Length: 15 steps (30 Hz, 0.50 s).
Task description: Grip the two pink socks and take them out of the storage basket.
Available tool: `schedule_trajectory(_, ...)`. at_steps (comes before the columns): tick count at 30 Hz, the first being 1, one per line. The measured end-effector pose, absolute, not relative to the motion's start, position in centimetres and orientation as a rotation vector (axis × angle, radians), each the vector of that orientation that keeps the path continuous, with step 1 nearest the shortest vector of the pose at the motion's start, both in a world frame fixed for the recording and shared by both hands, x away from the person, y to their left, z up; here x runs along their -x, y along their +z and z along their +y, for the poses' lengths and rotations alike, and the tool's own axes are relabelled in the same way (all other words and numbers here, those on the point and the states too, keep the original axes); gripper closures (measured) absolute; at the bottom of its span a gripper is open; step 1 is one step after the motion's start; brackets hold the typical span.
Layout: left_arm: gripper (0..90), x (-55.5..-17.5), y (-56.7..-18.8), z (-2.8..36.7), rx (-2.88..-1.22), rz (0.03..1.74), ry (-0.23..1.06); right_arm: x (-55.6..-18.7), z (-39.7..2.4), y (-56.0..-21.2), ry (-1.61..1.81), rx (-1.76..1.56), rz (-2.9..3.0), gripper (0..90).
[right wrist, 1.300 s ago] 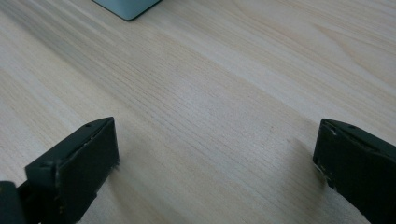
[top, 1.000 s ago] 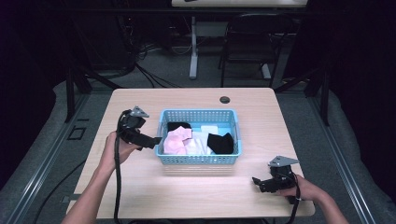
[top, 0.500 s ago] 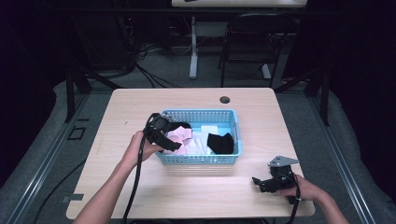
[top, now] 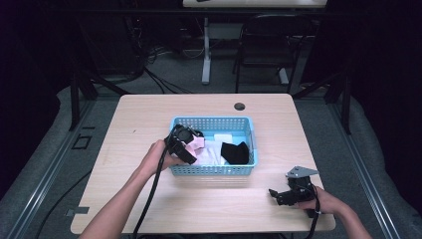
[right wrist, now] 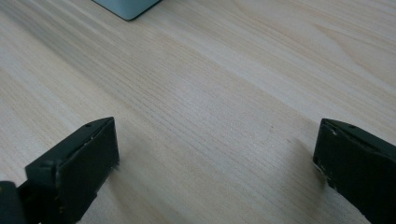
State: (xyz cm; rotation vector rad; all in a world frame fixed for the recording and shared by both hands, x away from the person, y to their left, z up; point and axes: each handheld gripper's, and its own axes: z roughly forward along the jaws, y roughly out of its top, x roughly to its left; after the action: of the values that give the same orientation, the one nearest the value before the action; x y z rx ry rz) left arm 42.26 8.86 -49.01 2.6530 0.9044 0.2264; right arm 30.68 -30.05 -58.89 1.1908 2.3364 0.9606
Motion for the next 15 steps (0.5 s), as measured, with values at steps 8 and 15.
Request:
schedule_trajectory(8,37.8,-43.0,-50.2,8.3,-2.733,0.948,0.225,-30.7,-30.0,-58.9,0.96,-1.191,2.337,0.0)
schedule_trajectory(15,64.4,-43.0,-51.1,8.2,-2.767,0.942,0.224,-30.7,-30.0,-58.9,0.96,-1.191,2.337,0.0)
